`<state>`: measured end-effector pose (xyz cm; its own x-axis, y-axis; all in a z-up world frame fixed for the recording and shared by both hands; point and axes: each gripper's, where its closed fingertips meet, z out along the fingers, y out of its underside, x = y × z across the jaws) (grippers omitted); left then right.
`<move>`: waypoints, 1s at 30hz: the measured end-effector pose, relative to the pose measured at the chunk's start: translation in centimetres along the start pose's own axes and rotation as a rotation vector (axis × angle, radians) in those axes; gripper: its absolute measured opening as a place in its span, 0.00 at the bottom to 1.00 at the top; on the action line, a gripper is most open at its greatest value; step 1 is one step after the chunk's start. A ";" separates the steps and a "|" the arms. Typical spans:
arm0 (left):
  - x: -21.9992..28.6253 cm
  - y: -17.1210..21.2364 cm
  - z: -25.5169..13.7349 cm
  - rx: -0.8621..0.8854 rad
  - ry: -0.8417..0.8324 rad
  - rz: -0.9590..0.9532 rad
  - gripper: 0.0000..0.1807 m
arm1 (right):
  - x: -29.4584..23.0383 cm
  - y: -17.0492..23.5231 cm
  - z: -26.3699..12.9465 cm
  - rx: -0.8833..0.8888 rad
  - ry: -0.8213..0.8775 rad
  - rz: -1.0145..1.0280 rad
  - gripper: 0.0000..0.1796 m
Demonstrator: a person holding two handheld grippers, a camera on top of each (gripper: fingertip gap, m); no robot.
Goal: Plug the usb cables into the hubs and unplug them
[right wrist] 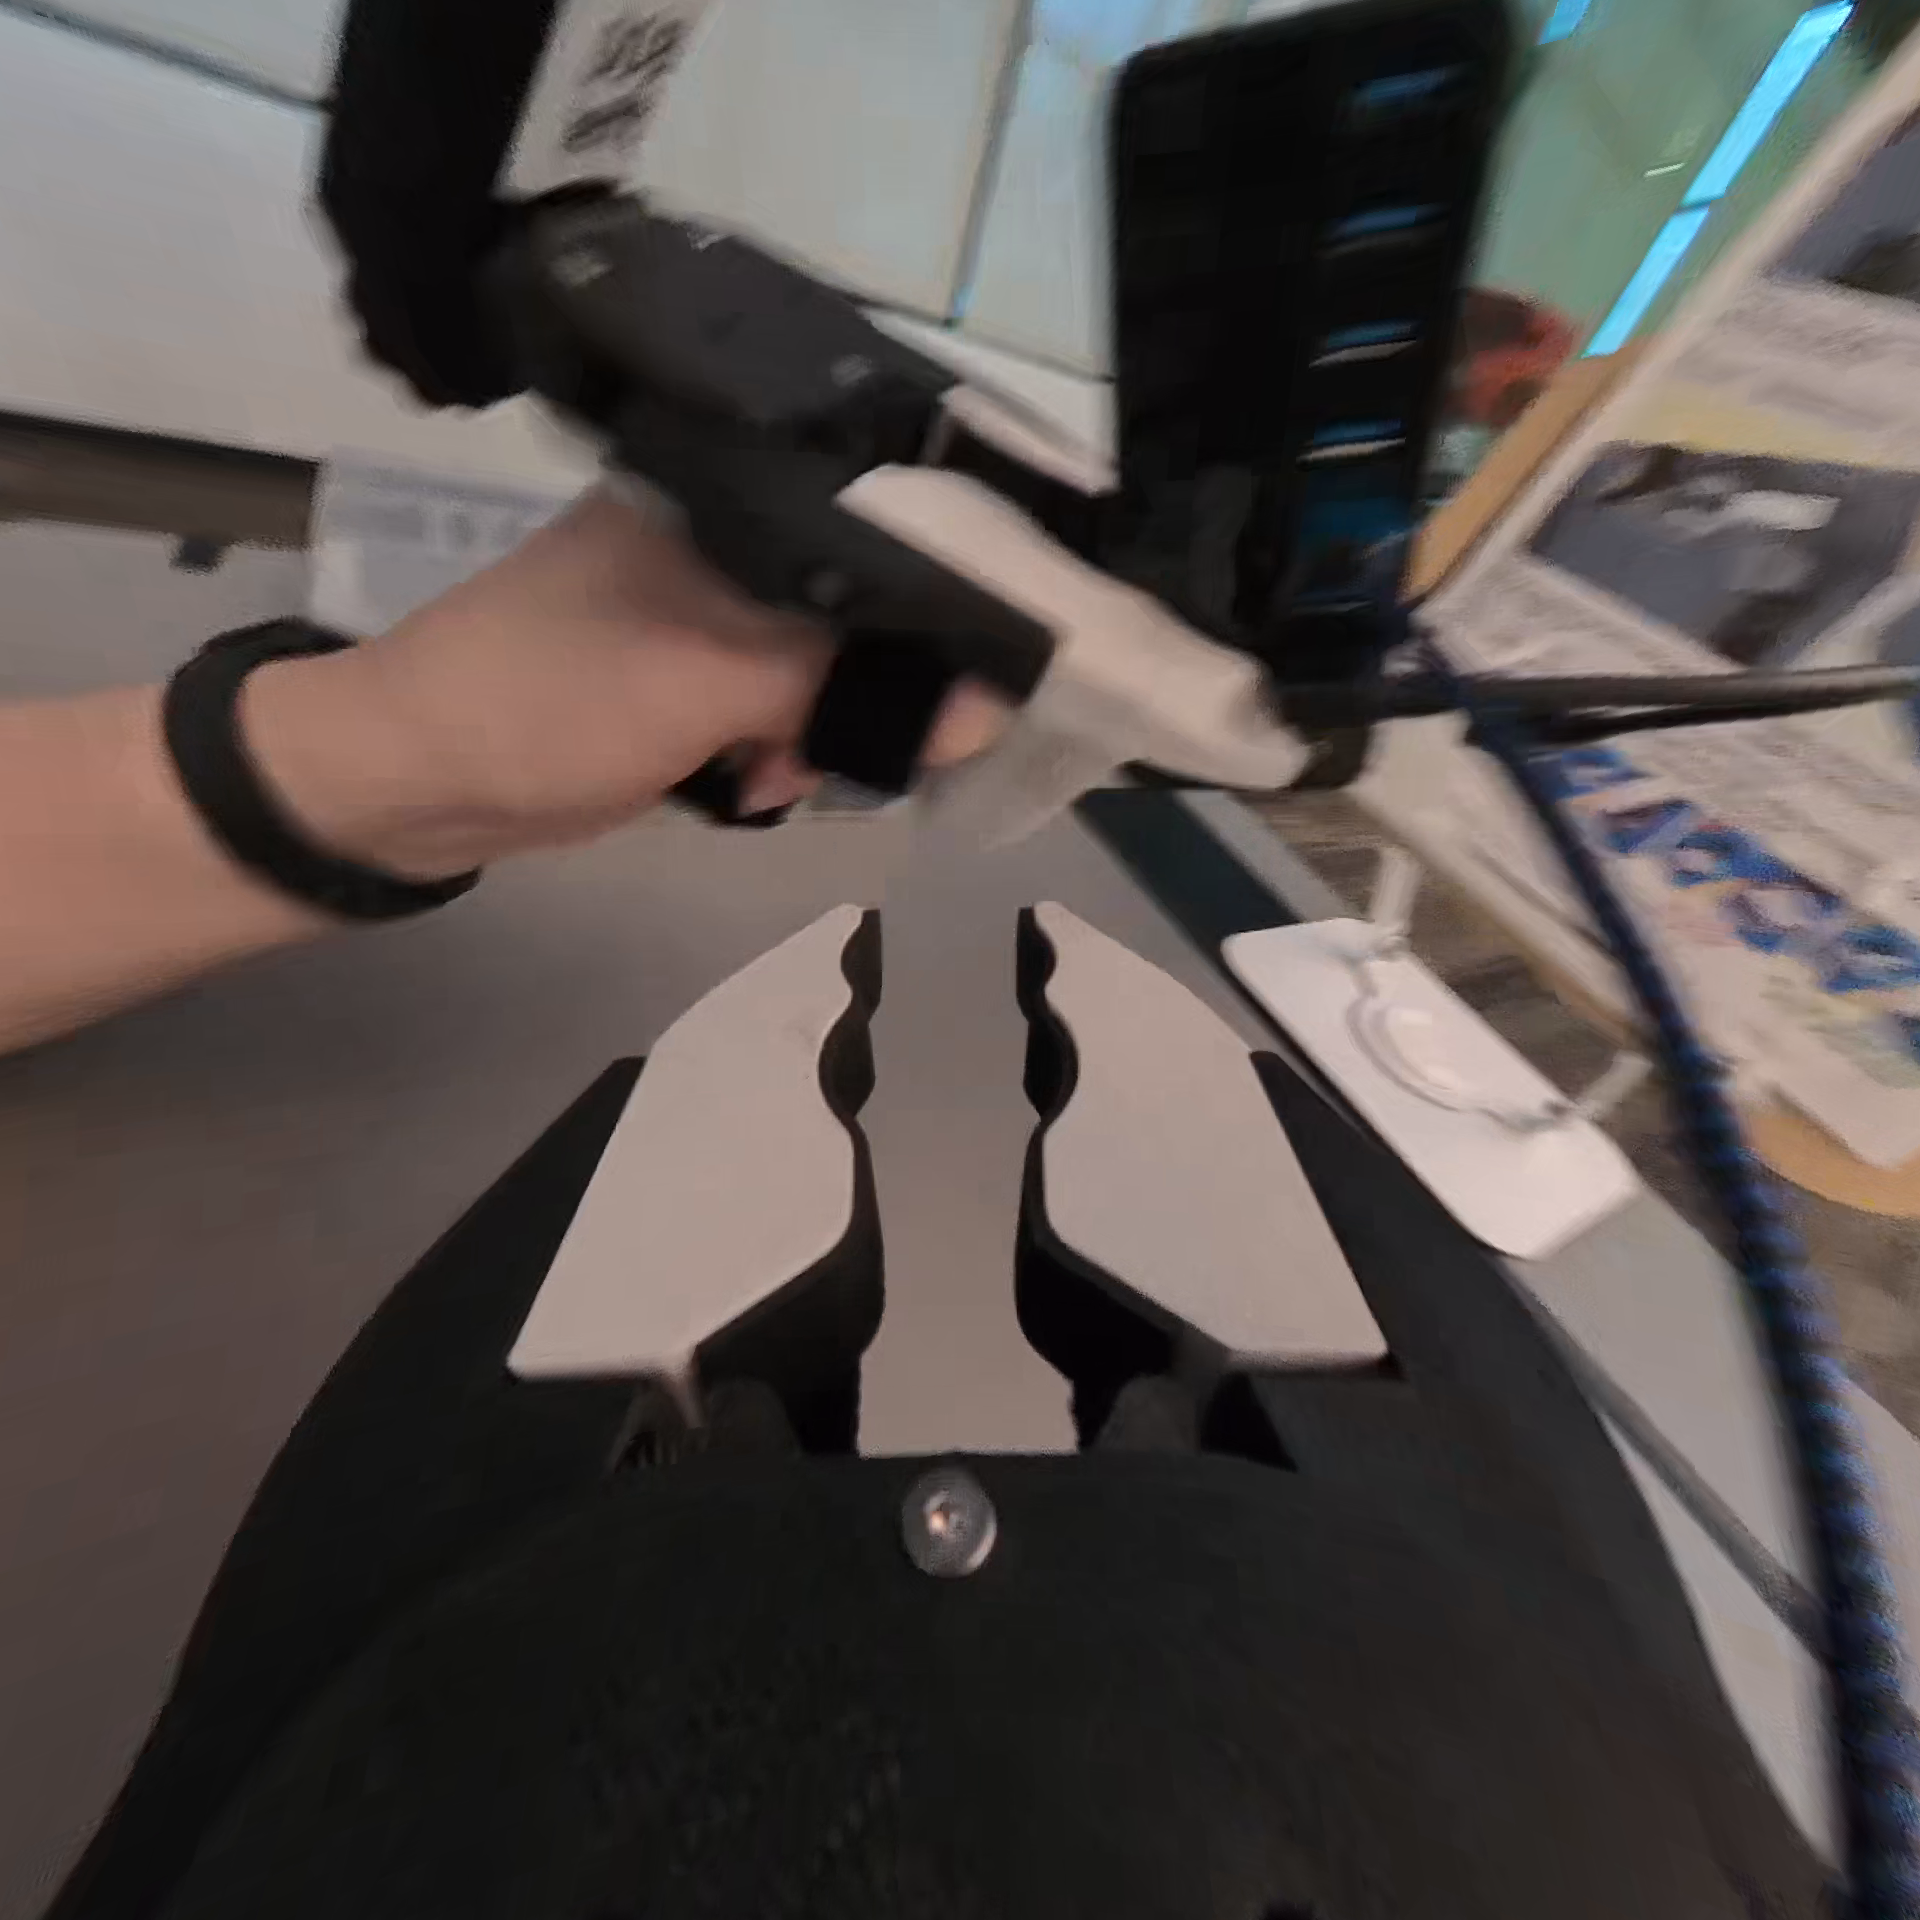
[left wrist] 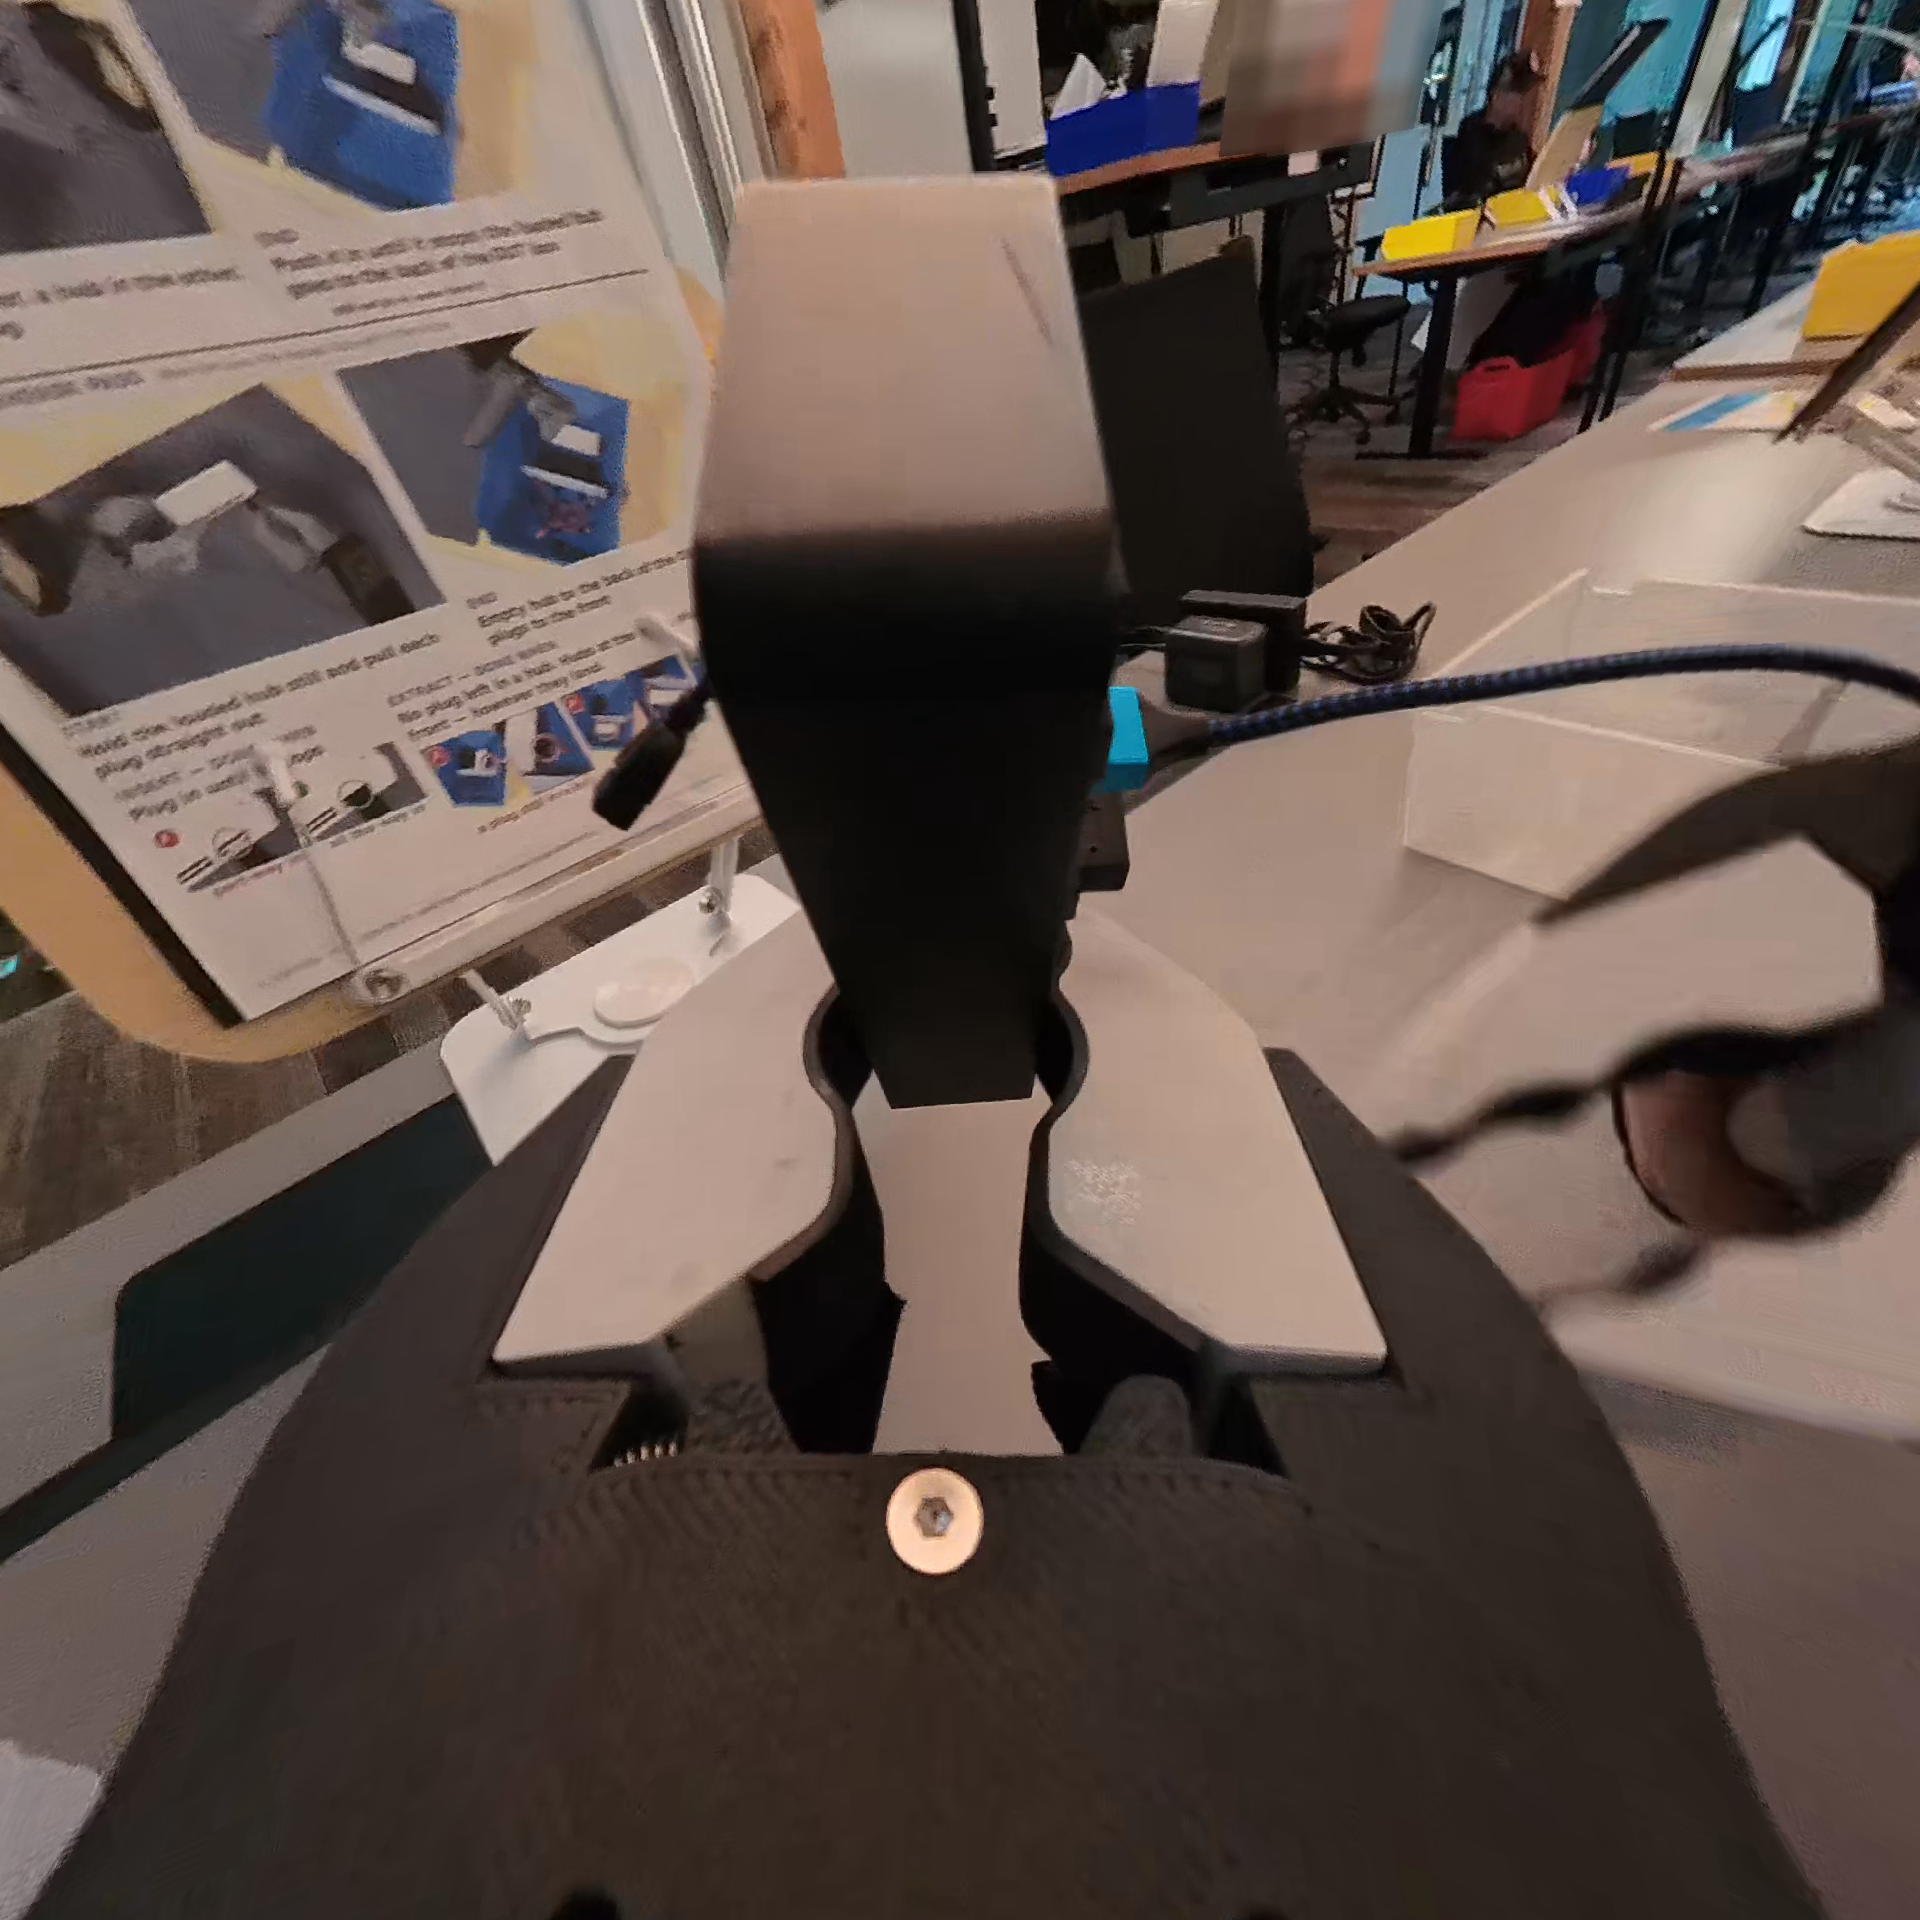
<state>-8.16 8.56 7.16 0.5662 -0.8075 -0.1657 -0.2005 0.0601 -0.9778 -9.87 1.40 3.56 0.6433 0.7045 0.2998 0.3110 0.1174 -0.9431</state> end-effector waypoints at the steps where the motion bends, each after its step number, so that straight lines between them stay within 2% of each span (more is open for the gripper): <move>1: -0.8 0.1 -0.2 -0.003 -0.017 -0.011 0.15 | -1.9 0.2 0.5 -0.003 -0.093 -0.017 0.14; 4: -2.4 0.7 -0.5 -0.017 -0.014 -0.076 0.15 | -8.5 -0.4 0.1 0.046 -0.414 -0.108 0.13; 6: -2.9 1.0 -0.5 -0.021 0.017 -0.099 0.15 | -11.9 -1.8 -1.3 0.117 -0.551 -0.174 0.12; 8: -2.8 1.3 -0.5 -0.024 0.054 -0.085 0.15 | -12.5 -3.9 -2.5 0.176 -0.554 -0.208 0.12; 10: -2.0 1.2 -0.4 -0.022 0.124 -0.081 0.15 | -10.8 -6.2 -3.9 0.233 -0.487 -0.207 0.12; 13: 1.5 0.4 -0.8 0.017 0.361 -0.088 0.15 | -4.4 -8.2 -5.9 0.288 -0.271 -0.173 0.12; 15: 4.0 0.3 -1.3 0.012 0.507 -0.069 0.15 | -0.4 -7.5 -6.6 0.254 -0.190 -0.106 0.18; 17: 6.6 0.8 -1.7 -0.021 0.635 -0.017 0.15 | 2.0 -6.6 -7.0 0.224 -0.190 0.021 0.23; 20: 9.7 2.3 -1.6 -0.105 0.722 0.080 0.15 | 2.8 -6.3 -7.2 0.213 -0.257 0.174 0.24; 23: 12.3 3.9 -1.7 -0.171 0.811 0.159 0.15 | 3.2 -4.6 -6.3 0.085 -0.227 0.176 0.28; 25: 13.3 4.5 -1.7 -0.197 0.831 0.185 0.15 | 2.7 -2.9 -5.8 -0.017 -0.233 0.129 0.27; 27: 13.9 5.1 -1.8 -0.215 0.855 0.208 0.15 | 1.0 -1.7 -5.8 -0.086 -0.334 0.100 0.17; 30: 13.6 4.8 -1.4 -0.173 0.823 0.217 0.16 | 1.1 -1.3 -6.0 -0.117 -0.366 0.150 0.16</move>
<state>-2.51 -2.96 0.35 -0.2434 -0.9604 -0.1357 -0.3940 0.2258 -0.8909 -5.36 -2.17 5.97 0.4023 0.9129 0.0694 0.3239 -0.0710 -0.9434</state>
